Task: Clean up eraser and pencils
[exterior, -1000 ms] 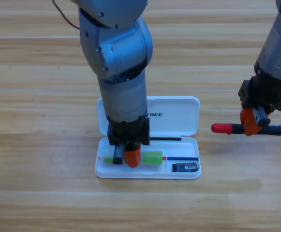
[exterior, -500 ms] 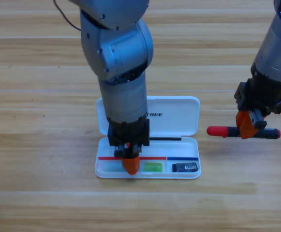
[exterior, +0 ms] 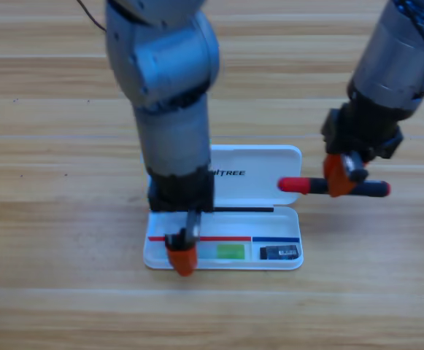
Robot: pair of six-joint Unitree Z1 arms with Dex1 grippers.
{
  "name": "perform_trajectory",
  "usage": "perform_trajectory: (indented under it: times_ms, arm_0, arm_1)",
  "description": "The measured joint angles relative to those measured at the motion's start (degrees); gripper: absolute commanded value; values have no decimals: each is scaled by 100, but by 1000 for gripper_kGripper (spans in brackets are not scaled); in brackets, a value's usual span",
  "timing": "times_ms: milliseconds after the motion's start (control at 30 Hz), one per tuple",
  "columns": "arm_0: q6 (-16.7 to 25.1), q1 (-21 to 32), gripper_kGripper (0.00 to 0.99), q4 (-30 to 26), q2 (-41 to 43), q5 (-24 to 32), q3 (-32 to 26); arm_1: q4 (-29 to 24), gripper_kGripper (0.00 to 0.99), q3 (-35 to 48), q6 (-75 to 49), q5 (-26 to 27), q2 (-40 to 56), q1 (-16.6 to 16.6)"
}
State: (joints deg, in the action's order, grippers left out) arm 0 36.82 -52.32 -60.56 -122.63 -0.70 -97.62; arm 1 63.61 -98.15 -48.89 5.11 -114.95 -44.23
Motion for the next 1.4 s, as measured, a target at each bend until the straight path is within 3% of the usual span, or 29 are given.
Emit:
perform_trajectory:
  times_ms: [200, 500, 700, 1000, 1267, 1300, 1367, 1400]
  arm_0:
    - [136, 242, 990, -301, 1446, -40, 205]
    - [621, 1787, 990, -328, 3338, -43, 1208]
    - [655, 2309, 990, -270, 3751, -43, 1520]
    - [655, 2344, 990, -134, 3852, 7, 1975]
    - [655, 2344, 990, -121, 3854, 7, 1996]
    - [655, 2344, 990, -113, 3854, 7, 1996]
    - [655, 2344, 990, -93, 3854, 7, 1996]
    - [655, 2344, 990, -76, 3854, 7, 1996]
  arm_1:
    - [43, 0, -562, 157, -22, -437, -363]
    - [181, 0, -1369, 284, -216, -1180, -754]
    - [266, 0, -1780, 306, -274, -1598, -803]
    - [266, 0, -2000, 318, -347, -1877, -816]
    - [267, 0, -2015, 334, -349, -1879, -818]
    - [267, 201, -2015, 354, -349, -1879, -818]
    - [267, 716, -2015, 423, -349, -1879, -818]
    - [267, 868, -2015, 459, -349, -1879, -818]
